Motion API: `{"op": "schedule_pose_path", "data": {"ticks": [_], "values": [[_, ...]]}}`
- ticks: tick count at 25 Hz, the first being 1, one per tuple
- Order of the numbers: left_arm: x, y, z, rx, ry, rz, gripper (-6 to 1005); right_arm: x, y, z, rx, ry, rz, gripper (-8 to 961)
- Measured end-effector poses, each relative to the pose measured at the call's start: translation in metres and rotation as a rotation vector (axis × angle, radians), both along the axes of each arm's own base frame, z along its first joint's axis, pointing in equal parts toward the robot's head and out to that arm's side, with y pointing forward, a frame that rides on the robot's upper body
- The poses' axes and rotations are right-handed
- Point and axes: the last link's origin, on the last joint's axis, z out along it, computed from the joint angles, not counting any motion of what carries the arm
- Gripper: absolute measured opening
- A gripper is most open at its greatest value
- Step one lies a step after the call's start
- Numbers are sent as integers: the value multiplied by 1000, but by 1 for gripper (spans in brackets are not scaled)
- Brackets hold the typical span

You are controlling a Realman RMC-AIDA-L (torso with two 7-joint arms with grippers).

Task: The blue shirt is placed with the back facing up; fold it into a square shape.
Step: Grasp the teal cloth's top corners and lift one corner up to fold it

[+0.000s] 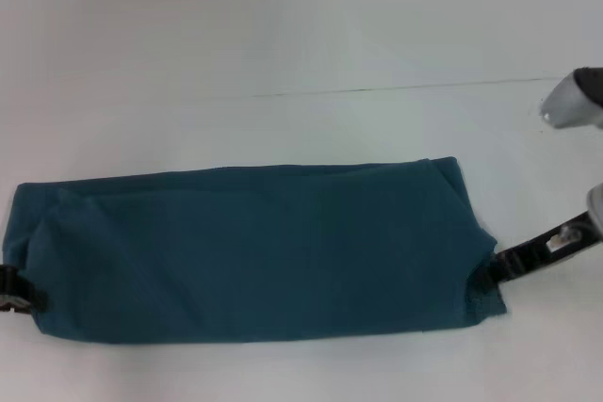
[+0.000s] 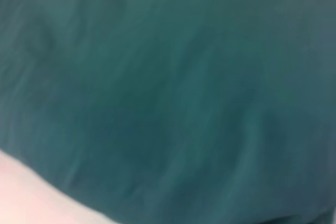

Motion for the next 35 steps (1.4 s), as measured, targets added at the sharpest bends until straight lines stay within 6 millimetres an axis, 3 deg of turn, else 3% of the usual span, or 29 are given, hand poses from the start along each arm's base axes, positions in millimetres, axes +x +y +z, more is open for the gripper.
{"op": "schedule_pose_path", "data": {"ticks": [5, 10, 13, 18, 23, 29, 35], "values": [[1, 1, 0, 0, -1, -5, 79, 1, 1, 36, 73, 15, -5, 141], [3, 3, 3, 16, -15, -13, 79, -13, 0, 66, 125, 88, 35, 283], [6, 4, 4, 20, -29, -25, 79, -25, -2, 65, 121, 155, 89, 406], [14, 7, 8, 30, -59, -54, 78, -33, -3, 41, 104, 252, 158, 667], [29, 14, 11, 33, -106, -102, 78, -33, 0, 1, 92, 399, 203, 539], [54, 27, 15, 49, -197, -152, 78, -29, 1, -22, 161, 508, 254, 297], [84, 43, 21, 61, -268, -187, 78, -18, -2, -55, 220, 568, 275, 166]]}}
